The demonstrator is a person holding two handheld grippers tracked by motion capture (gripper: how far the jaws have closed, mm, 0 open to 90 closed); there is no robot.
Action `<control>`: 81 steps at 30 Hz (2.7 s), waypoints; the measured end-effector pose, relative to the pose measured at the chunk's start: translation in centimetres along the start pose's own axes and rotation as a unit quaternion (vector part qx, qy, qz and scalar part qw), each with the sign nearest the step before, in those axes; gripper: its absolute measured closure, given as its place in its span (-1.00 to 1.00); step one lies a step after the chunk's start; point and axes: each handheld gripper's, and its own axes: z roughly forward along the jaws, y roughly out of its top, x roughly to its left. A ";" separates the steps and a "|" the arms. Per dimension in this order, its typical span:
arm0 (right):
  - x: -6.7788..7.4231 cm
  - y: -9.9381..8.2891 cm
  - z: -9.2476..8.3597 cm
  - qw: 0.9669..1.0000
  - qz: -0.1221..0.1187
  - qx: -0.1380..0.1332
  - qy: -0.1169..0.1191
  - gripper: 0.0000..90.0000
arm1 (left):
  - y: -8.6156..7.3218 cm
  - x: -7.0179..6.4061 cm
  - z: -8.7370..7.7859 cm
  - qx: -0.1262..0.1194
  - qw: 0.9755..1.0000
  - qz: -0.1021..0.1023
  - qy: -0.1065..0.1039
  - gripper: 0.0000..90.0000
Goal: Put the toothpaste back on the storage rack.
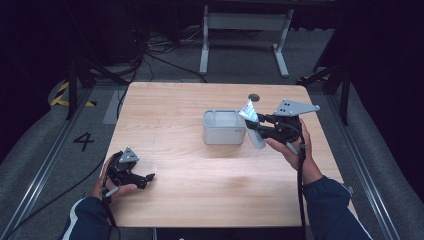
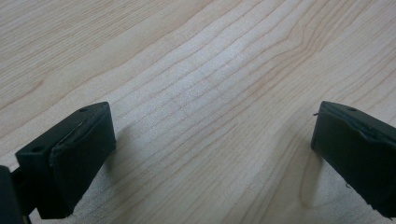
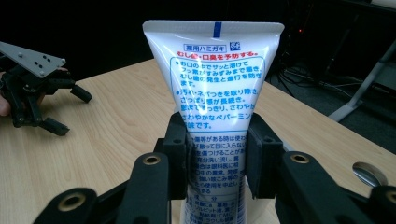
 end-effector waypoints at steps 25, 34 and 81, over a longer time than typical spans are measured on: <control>-0.7 2.4 3.6 1.000 -0.004 -0.012 0.004 0.47 | 0.1 0.1 0.0 -0.001 1.000 0.009 0.002 -1.00; -1.1 2.9 4.3 1.000 0.000 -0.021 0.002 0.47 | 0.1 0.1 0.1 0.000 1.000 0.007 0.001 -0.99; -2.7 3.8 11.0 1.000 0.008 -0.004 0.001 0.45 | 0.2 0.1 0.1 0.000 1.000 0.004 -0.002 -1.00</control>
